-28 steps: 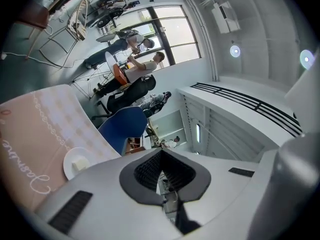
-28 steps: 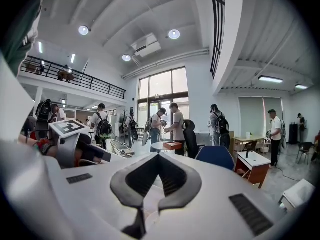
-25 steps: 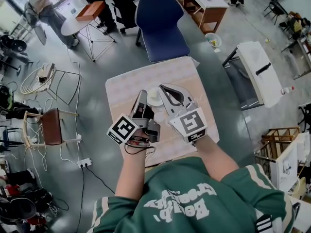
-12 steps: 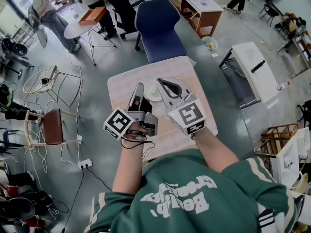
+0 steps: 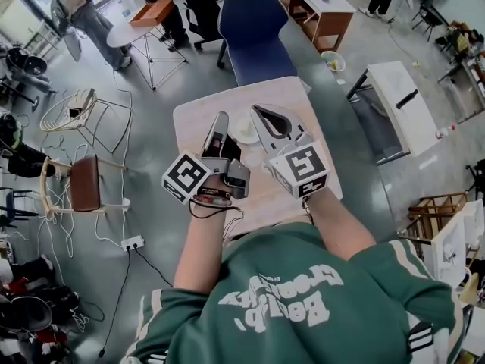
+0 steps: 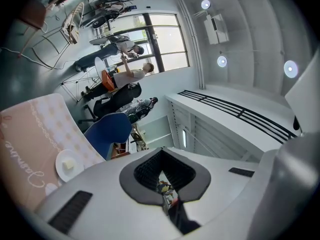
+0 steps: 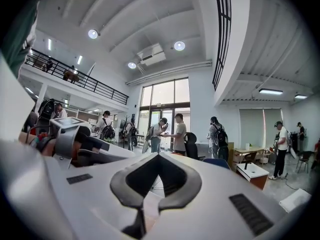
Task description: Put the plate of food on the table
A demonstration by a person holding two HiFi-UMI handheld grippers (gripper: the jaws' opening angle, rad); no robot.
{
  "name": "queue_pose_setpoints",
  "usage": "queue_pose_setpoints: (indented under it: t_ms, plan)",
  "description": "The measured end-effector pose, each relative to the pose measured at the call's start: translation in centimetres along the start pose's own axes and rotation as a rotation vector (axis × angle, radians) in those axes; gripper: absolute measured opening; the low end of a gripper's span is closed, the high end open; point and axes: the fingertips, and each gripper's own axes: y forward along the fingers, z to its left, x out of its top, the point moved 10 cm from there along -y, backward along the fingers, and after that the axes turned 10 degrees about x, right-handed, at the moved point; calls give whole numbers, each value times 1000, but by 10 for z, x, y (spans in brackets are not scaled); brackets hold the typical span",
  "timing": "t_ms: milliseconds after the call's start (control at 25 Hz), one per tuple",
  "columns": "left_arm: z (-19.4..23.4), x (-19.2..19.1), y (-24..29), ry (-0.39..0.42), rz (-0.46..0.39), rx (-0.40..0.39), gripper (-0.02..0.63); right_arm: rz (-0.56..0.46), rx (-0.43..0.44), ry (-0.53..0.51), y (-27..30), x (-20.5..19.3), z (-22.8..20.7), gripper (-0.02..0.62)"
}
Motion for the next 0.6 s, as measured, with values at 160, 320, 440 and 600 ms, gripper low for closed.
queue_pose_setpoints:
  t_ms: [160, 320, 440, 600]
  plan:
    - [1, -2, 6, -1, 5, 1, 9, 0, -4, 8, 0, -3, -8, 14]
    - [-1, -4, -1, 2, 3, -7, 8, -5, -5, 3, -5, -1, -1, 14]
    - [-1, -4, -4, 0, 5, -3, 8, -6, -4, 3, -6, 0, 2, 14]
    - [-1, -3, -1, -1, 7, -1, 9, 0, -5, 4, -4, 1, -1, 14]
